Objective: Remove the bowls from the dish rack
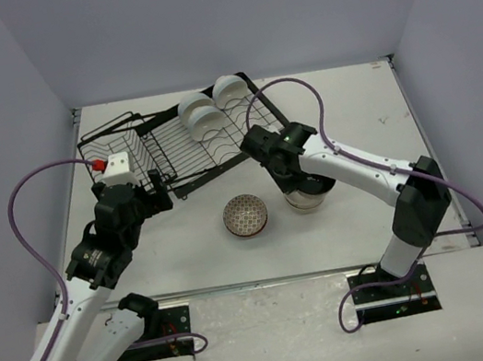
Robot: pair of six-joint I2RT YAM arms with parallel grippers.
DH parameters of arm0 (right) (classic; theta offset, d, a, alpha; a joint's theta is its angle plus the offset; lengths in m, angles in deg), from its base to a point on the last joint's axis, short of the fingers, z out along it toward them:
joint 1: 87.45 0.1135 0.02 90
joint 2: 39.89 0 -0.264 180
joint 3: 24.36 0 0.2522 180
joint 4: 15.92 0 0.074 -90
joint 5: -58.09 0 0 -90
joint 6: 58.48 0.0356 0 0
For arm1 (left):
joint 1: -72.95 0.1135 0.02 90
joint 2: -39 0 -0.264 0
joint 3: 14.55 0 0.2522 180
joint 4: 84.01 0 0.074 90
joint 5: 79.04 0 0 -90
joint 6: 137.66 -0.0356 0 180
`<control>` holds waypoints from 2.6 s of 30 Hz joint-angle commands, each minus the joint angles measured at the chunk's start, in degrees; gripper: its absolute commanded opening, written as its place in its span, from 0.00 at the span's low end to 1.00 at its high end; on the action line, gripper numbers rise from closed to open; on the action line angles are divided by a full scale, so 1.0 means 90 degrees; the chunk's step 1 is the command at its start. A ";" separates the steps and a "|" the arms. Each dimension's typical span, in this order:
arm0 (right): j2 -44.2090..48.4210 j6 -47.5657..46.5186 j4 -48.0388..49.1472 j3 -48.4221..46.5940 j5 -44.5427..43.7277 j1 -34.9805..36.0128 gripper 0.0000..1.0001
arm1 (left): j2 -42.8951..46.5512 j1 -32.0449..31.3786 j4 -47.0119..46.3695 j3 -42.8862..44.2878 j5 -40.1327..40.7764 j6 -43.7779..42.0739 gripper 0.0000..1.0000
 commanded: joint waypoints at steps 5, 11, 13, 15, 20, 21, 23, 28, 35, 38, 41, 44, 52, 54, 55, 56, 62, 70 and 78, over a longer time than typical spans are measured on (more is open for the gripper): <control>-0.0260 -0.0105 0.0384 -0.0081 -0.0475 0.0050 0.00 | 0.0106 0.0059 -0.0257 -0.0020 -0.0095 -0.0124 1.00; -0.0484 0.0061 0.0482 0.0036 -0.0417 0.0060 0.00 | 0.0126 0.0059 -0.0276 -0.0030 -0.0134 -0.0124 1.00; -0.0562 0.0109 0.0481 0.0046 -0.0475 0.0070 0.00 | 0.0126 0.0059 -0.0276 -0.0030 -0.0134 -0.0124 1.00; -0.0592 0.0158 0.0472 0.0036 -0.0505 0.0070 0.00 | 0.0136 0.0059 -0.0276 -0.0039 -0.0134 -0.0124 1.00; -0.0611 0.0246 0.0569 0.0104 -0.0515 0.0109 0.10 | 0.0126 0.0059 -0.0276 -0.0039 -0.0143 -0.0134 1.00; -0.0612 0.0275 0.0560 0.0114 -0.0505 0.0128 0.13 | 0.0116 0.0059 -0.0276 -0.0039 -0.0143 -0.0134 1.00; -0.0602 0.0314 0.0560 0.0114 -0.0515 0.0138 0.15 | 0.0107 0.0059 -0.0276 -0.0039 -0.0153 -0.0134 1.00; -0.0514 0.0393 0.0521 0.0066 -0.0524 0.0197 0.24 | 0.0097 0.0059 -0.0276 -0.0039 -0.0143 -0.0134 1.00; -0.0387 0.0568 0.0199 -0.0139 -0.0681 0.0324 0.33 | 0.0067 0.0059 -0.0276 -0.0039 -0.0124 -0.0134 1.00; -0.0212 0.0617 0.0081 -0.0179 -0.0710 0.0382 0.34 | 0.0029 0.0059 -0.0266 -0.0039 -0.0114 -0.0134 1.00; 0.0013 0.0647 0.0052 -0.0091 -0.0681 0.0412 0.27 | -0.0020 0.0059 -0.0257 -0.0030 -0.0085 -0.0134 1.00; 0.0315 0.0598 0.0217 0.0143 -0.0525 0.0422 0.10 | -0.0127 0.0059 -0.0198 0.0029 -0.0056 -0.0114 1.00; 0.1438 0.0266 0.1406 0.0943 0.0227 0.0392 0.08 | -0.1298 -0.0087 0.0581 0.1101 -0.0513 0.0432 1.00; 0.2033 0.0217 0.1923 0.1148 0.0461 0.0227 0.08 | -0.2134 -0.0515 0.0836 0.1782 -0.0175 0.0637 1.00; 0.2257 0.0217 0.2139 0.1411 0.0559 0.0130 0.09 | -0.2497 -0.1233 0.1350 0.2135 0.0639 0.0812 1.00; 0.2714 0.0236 0.2316 0.1549 0.0772 -0.0103 0.10 | -0.2926 -0.1579 0.1654 0.2515 0.1025 0.0862 1.00; 0.4123 0.0393 0.3127 0.2262 0.1146 -0.0867 0.29 | -0.6566 -0.2217 0.2859 0.5776 0.3251 -0.0414 1.00; 0.5189 0.0432 0.3235 0.2829 0.1263 -0.0926 0.43 | -0.8574 -0.1163 0.0701 0.7088 0.2788 -0.3258 1.00; 0.5209 0.0247 0.3274 0.3083 0.1389 -0.0936 0.46 | -0.9531 -0.0665 -0.0393 0.7587 0.2358 -0.4391 1.00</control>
